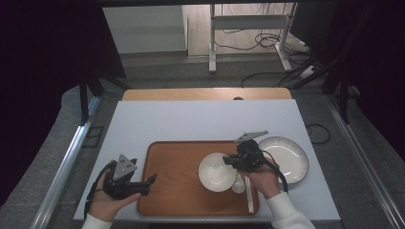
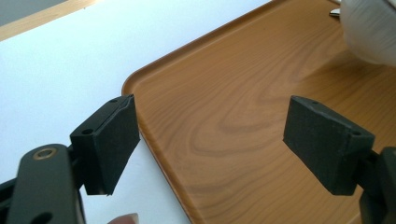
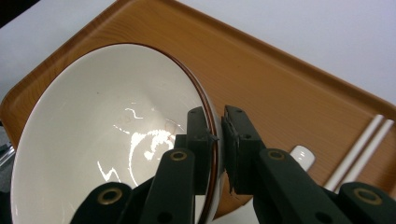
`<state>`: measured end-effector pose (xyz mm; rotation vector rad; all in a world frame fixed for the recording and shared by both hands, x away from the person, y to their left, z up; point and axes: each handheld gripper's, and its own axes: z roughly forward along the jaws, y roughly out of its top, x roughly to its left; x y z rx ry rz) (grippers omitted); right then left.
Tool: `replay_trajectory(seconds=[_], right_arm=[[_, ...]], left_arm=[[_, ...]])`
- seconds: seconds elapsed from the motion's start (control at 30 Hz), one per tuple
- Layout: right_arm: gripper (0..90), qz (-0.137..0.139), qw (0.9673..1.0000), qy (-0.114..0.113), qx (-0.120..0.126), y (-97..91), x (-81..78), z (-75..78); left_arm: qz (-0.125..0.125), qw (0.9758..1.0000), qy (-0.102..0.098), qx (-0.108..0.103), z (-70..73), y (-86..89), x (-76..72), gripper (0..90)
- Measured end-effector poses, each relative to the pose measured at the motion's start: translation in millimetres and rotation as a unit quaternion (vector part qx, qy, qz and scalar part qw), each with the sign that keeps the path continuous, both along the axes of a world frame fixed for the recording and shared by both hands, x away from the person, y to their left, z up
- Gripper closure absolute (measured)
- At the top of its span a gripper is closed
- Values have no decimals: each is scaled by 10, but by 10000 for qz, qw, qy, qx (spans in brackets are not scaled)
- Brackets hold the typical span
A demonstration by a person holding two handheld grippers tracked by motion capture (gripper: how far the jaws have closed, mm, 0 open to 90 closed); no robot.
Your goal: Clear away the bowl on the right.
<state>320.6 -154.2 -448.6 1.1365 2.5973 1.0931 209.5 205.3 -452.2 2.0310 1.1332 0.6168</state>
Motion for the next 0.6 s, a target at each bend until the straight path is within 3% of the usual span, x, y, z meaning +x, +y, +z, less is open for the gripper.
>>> replay_trajectory(seconds=[0.33,0.6], right_arm=[[808,116,9991,152,-368,184,31,-223],[812,62,9989,228,-395,181,78,-288]], left_arm=[[9,10000,13,12,-6,6,2,179],[1,10000,17,7,-12,0,2,178]])
